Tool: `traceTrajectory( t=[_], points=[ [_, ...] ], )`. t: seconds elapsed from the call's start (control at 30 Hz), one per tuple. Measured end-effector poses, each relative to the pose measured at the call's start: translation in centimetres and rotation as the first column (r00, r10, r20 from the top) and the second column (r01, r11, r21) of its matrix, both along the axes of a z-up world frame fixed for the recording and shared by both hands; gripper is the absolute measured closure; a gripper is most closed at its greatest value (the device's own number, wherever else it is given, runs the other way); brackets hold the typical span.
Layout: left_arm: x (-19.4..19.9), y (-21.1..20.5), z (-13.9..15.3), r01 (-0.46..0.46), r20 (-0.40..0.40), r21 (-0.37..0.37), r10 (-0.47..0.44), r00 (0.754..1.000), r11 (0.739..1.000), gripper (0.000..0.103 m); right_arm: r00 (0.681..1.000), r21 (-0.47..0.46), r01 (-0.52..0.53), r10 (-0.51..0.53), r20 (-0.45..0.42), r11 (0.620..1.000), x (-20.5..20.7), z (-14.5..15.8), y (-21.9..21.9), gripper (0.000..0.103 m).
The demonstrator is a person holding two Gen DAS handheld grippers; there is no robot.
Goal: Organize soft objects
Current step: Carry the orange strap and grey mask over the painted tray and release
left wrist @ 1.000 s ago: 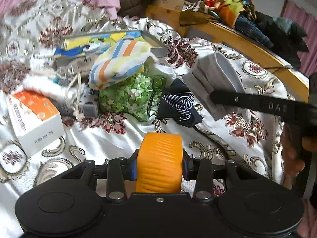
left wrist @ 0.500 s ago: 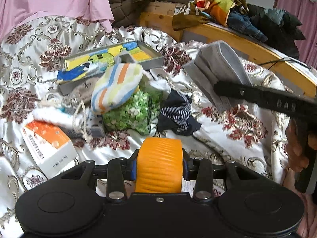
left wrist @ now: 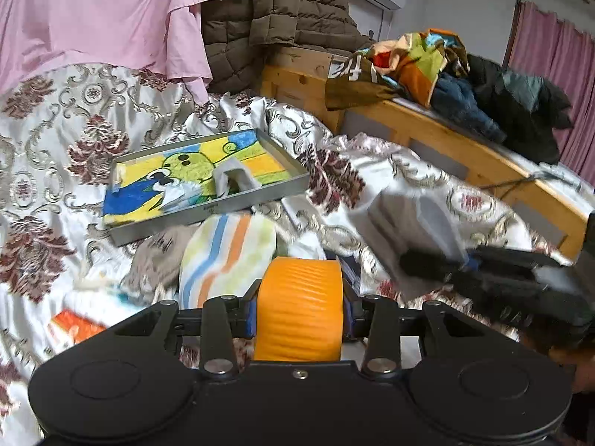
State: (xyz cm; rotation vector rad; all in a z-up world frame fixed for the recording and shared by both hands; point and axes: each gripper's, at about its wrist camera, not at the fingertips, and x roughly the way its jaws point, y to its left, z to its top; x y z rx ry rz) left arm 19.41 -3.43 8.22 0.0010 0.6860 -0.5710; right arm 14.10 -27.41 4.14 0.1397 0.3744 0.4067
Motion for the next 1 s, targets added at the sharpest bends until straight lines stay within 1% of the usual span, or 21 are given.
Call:
traceTrajectory(
  t=[0.1, 0.2, 0.3, 0.43, 0.63, 0.77, 0.9, 1.0],
  points=[
    [2.7, 0.5, 0.5, -0.008, -0.021, -0.026, 0.008, 1.0, 1.0, 0.061, 1.0, -0.035, -0.014, 0.013, -0.019, 0.999, 2.8, 0.2, 0.1, 0.088],
    [6.1, 0.9, 0.9, -0.023, -0.031, -0.047, 0.022, 0.999, 0.999, 0.061, 0.999, -0.056, -0.016, 0.014, -0.045, 0.998, 6.5, 0.4, -0.1, 0.088],
    [10.1, 1.4, 0.8, -0.037, -0.026, -0.058, 0.035, 0.999, 0.998, 0.061, 0.998, -0.077, -0.012, 0.007, -0.058, 0.997, 10.4, 0.6, -0.2, 0.088],
    [16.0, 1.9, 0.2, -0.062, -0.025, -0.11, 0.059, 0.998, 0.992, 0.061, 0.998, -0.101, 0.008, -0.015, -0.065, 0.995, 16.1, 0.4, 0.0, 0.088],
    [24.1, 1.0, -1.5, -0.092, -0.001, -0.148, 0.093, 0.996, 0.985, 0.061, 0.995, -0.122, 0.037, -0.049, -0.091, 0.992, 24.3, -0.9, 0.1, 0.088],
    [28.9, 0.1, -3.3, -0.131, 0.011, -0.191, 0.136, 0.991, 0.973, 0.061, 0.99, -0.15, 0.065, -0.083, -0.116, 0.987, 28.9, -2.1, 0.0, 0.088],
    [32.8, -1.2, -5.3, -0.18, -0.003, -0.206, 0.183, 0.983, 0.962, 0.061, 0.981, -0.173, 0.089, -0.117, -0.155, 0.981, 32.5, -3.4, -0.4, 0.088],
    [35.3, -2.5, -6.6, -0.187, -0.03, -0.196, 0.185, 0.982, 0.963, 0.061, 0.973, -0.187, 0.094, -0.13, -0.193, 0.978, 34.7, -4.3, -0.7, 0.088]
  ],
)
